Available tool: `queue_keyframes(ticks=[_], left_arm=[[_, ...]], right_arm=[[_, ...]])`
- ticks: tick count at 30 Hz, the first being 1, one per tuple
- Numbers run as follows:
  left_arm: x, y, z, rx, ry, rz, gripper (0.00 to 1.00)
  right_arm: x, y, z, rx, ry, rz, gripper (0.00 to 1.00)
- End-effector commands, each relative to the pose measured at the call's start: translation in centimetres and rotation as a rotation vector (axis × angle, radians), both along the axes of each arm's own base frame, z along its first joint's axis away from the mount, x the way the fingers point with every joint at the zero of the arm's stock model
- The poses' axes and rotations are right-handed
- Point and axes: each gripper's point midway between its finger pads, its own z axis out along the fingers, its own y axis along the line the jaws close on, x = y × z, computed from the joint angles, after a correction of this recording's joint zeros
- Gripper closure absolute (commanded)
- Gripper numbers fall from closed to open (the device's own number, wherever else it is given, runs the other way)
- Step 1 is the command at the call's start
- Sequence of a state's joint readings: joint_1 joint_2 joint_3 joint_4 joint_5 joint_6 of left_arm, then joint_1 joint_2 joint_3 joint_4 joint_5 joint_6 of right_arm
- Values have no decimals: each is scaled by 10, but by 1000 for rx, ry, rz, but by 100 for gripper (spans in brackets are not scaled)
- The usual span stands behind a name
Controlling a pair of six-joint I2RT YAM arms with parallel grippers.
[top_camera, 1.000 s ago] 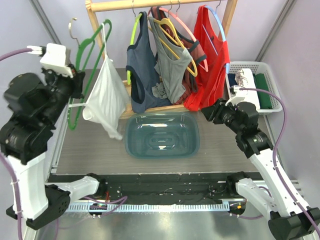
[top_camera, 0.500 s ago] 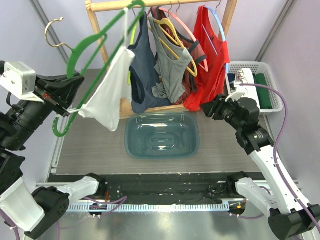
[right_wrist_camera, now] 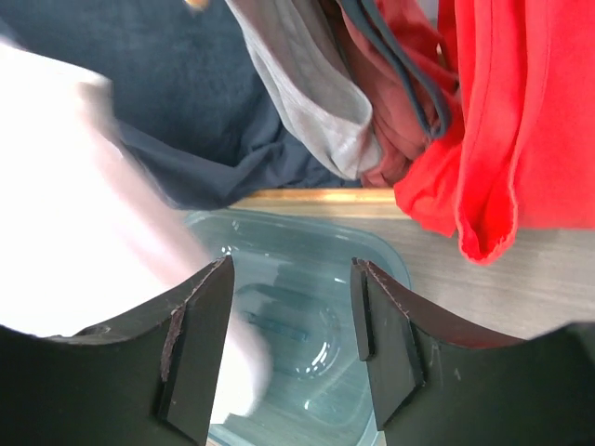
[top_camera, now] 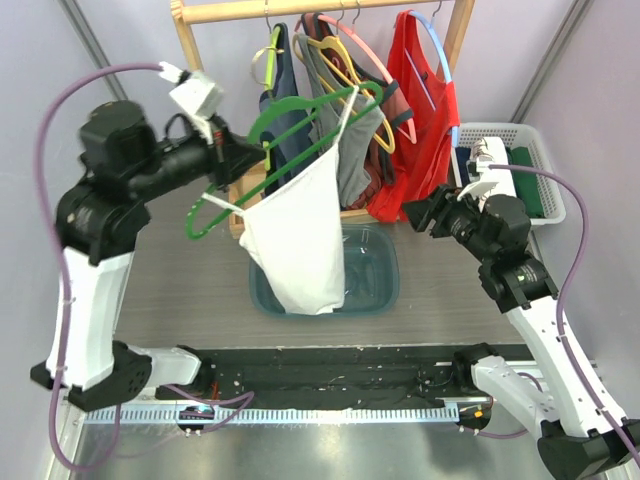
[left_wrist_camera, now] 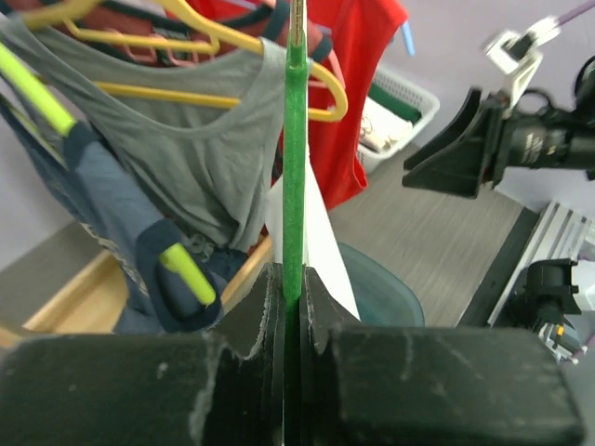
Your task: Remove the tank top from the hanger
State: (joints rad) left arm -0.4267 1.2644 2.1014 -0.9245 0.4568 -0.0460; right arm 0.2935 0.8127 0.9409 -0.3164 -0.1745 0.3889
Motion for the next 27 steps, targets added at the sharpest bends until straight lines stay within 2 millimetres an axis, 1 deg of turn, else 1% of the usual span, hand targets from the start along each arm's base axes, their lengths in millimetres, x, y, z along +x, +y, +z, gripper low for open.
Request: queue_keyframes(ticks=[1, 2, 3, 4, 5, 7, 8, 11, 14, 15, 19, 21, 22, 23, 24, 27], left_arm=[[13, -21, 17, -35, -74, -37, 100], [15, -25, 16, -31, -72, -45, 100], [12, -34, 16, -26, -80, -72, 100], [13, -38, 15, -20, -77, -79, 100], [16, -45, 11, -9, -68, -93, 100], [14, -52, 3, 16, -55, -113, 100], [15, -54, -6, 29, -33, -116, 100], [18, -54, -15, 60, -38, -110, 100], [20, -53, -23, 82, -32, -101, 100], [21, -53, -24, 86, -31, -99, 100], [22, -54, -35, 103, -4, -103, 100], [22, -55, -41, 111, 12, -104, 100], [23, -55, -50, 123, 32, -103, 100], [23, -55, -52, 125, 36, -104, 100], [23, -55, -57, 132, 45, -104, 100], [24, -56, -69, 145, 78, -108, 100]], right_arm=[[0, 2, 43, 10, -98, 15, 39], [1, 3, 46, 12, -102, 15, 39], [2, 4, 49, 15, -106, 17, 39], [4, 5, 53, 20, -108, 22, 39], [4, 8, 57, 25, -116, 30, 39], [7, 11, 61, 39, -121, 35, 39], [6, 14, 62, 47, -122, 43, 38], [10, 22, 61, 65, -124, 60, 38], [13, 31, 53, 63, -101, 75, 39], [12, 37, 53, 62, -103, 87, 39], [12, 48, 50, 61, -104, 109, 39], [11, 50, 57, 69, -121, 113, 39], [8, 54, 60, 75, -129, 125, 39], [7, 54, 65, 82, -141, 129, 39], [6, 55, 73, 95, -164, 130, 39], [7, 56, 89, 118, -200, 122, 39]])
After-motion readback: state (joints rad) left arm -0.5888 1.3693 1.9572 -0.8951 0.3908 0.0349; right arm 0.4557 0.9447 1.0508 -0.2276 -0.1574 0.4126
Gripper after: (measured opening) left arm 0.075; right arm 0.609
